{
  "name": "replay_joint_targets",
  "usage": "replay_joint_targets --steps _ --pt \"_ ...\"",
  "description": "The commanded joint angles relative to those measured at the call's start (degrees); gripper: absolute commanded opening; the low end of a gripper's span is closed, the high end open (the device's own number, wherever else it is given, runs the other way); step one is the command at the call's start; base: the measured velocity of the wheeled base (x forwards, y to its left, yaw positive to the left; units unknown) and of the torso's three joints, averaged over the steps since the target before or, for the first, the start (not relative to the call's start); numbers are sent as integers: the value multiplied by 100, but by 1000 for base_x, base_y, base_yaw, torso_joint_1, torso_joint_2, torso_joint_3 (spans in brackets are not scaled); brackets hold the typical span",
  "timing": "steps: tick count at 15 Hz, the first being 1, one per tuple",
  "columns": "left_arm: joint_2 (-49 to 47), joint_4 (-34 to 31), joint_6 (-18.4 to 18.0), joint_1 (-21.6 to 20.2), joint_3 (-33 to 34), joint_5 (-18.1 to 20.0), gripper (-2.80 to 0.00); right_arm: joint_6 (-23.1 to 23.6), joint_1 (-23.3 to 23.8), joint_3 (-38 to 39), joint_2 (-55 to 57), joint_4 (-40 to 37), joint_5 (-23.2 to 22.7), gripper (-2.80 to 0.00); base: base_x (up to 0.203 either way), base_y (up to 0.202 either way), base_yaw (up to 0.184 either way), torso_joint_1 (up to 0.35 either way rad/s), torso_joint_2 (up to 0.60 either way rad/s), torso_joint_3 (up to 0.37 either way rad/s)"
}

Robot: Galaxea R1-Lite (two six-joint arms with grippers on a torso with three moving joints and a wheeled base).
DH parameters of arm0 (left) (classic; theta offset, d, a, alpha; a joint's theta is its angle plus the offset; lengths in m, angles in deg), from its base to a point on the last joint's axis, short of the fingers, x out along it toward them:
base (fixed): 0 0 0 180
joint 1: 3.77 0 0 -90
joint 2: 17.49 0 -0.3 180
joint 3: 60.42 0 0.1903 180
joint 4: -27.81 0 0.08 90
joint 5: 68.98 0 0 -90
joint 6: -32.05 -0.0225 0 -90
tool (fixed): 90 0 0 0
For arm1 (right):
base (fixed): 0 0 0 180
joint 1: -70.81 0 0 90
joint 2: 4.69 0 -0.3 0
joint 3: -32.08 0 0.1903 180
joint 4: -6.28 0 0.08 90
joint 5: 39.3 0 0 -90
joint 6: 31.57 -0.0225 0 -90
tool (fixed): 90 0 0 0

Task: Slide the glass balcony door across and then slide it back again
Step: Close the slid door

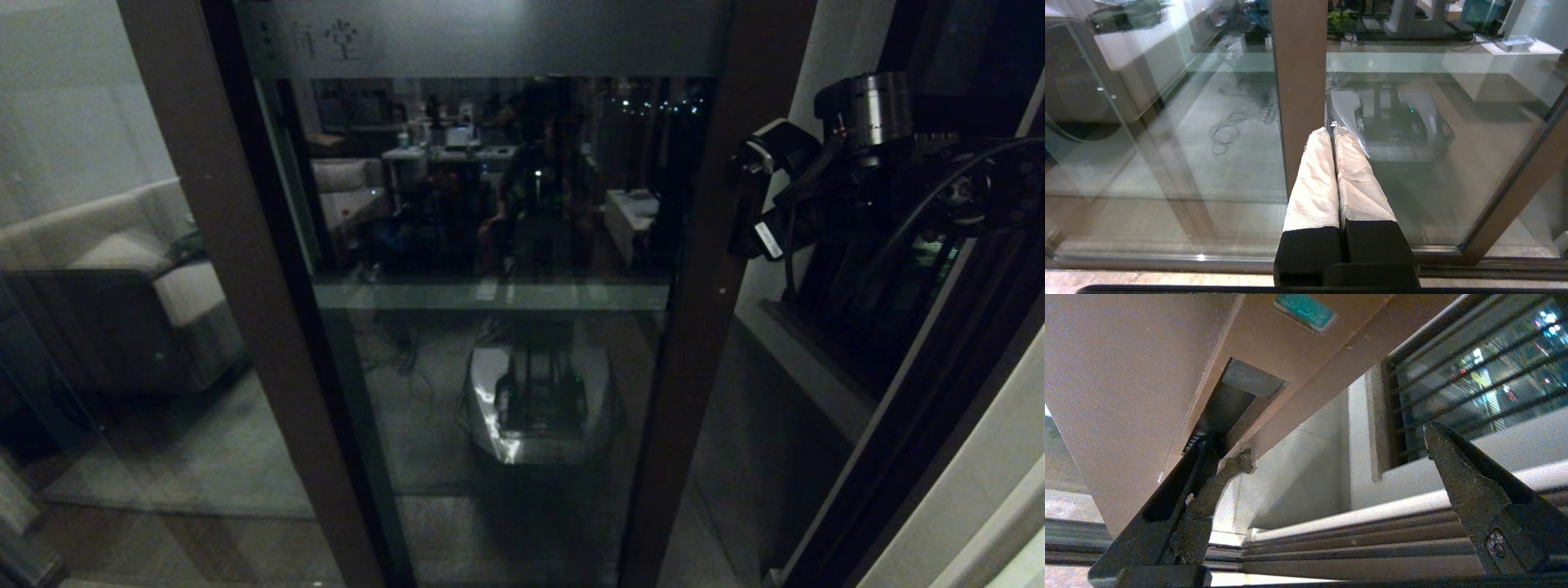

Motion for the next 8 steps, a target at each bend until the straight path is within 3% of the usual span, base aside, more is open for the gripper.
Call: replay_joint_targets --steps 1,8 --pt "-7 0 -4 -1 9 0 -280 9 53 24 -47 -6 -12 0 0 0 0 0 0 0" --pt "-7 0 -4 -1 9 0 -280 130 391 90 -87 2 -13 0 0 0 0 0 0 0"
